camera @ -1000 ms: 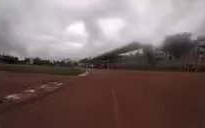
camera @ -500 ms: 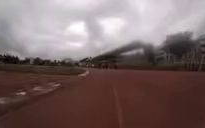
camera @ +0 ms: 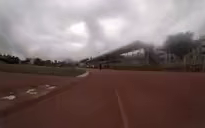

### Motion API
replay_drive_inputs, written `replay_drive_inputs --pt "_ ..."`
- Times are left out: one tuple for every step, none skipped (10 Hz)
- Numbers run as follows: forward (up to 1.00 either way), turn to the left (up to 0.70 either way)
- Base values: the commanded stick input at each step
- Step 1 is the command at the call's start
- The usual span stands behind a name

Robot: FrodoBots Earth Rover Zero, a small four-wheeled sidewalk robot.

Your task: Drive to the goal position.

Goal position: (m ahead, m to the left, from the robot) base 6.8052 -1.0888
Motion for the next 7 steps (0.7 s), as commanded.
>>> replay_drive_inputs --pt "0.70 0.00" --pt "0.70 0.00" --pt "0.70 0.00" --pt "0.70 0.00" --pt "0.70 0.00" --pt "0.70 0.00" --pt "0.70 0.00"
